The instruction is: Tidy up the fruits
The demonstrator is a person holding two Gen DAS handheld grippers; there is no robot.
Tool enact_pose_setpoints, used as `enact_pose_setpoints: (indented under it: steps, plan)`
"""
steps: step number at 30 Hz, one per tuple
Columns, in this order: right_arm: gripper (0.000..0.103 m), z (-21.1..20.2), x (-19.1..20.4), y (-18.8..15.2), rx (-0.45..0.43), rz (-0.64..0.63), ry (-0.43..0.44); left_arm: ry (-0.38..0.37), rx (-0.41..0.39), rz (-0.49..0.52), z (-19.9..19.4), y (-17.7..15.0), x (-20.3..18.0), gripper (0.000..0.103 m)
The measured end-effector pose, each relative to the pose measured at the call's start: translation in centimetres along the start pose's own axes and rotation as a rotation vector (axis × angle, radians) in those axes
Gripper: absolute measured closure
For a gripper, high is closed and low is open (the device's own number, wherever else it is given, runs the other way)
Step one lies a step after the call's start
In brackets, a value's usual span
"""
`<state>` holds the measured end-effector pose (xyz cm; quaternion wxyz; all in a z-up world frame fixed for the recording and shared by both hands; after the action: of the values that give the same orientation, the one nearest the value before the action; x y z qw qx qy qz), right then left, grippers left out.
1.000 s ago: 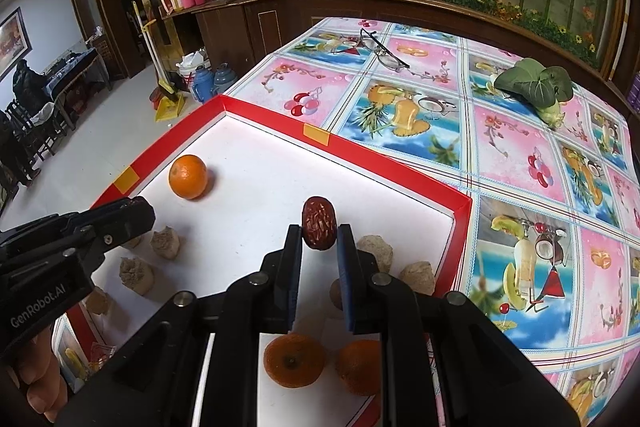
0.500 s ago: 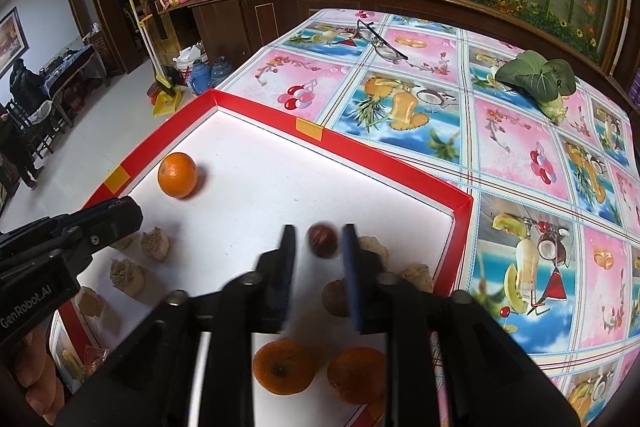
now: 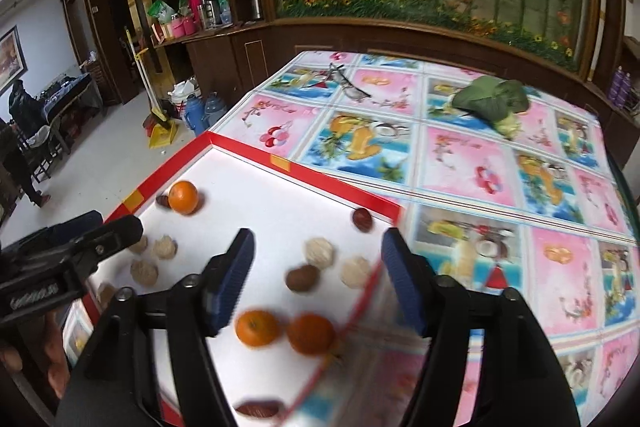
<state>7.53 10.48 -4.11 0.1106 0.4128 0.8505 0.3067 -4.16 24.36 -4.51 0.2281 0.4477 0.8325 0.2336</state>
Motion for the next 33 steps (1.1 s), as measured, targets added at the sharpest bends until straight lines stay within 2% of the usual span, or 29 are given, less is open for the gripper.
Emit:
enact_pose_setpoints:
  steps: [1,2,3,10,20,33]
  plan:
    - [0.017,-0.8,-0.3,-0.5,-0.003,-0.013,0.000,0.014,-0.011,0.010,-0.3,-0.2,-0.1,0.000]
    - [0.004,-1.4,-0.5,-1.0,-0.006,-0.025,0.001,0.022,-0.015,0.018,-0.4,-0.2,-0.2,0.000]
    - [0.000,-2.0,-0.5,-1.4,-0.011,-0.038,0.003,0.029,-0.019,0.027,-0.6,-0.3,-0.3,0.000]
    - [0.000,-5.3,0.9,-4.0,-0.027,-0.167,0.019,0.072,-0.004,0.065,-1.3,-1.5,-0.2,0.000]
    - [0.000,-6.3,1.8,-6.9,-0.001,-0.249,0.000,0.091,-0.004,0.073,-1.8,-2.0,0.2,0.000]
    - [0.000,-7.2,3.1,-7.4,-0.009,-0.275,0.010,0.039,0.031,0.053,-1.8,-2.8,0.0,0.000]
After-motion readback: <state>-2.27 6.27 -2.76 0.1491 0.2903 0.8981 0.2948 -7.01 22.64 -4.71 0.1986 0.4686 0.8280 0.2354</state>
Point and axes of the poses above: each gripper's, at about its wrist camera, not at the fingertips, and z roughly the way its jaws point, x to its left, y to its top, the point moved 5 cm from there along z, roughly the way its jaws point, and after that the axes turned 8 degrees about x, right-handed, at the moved point
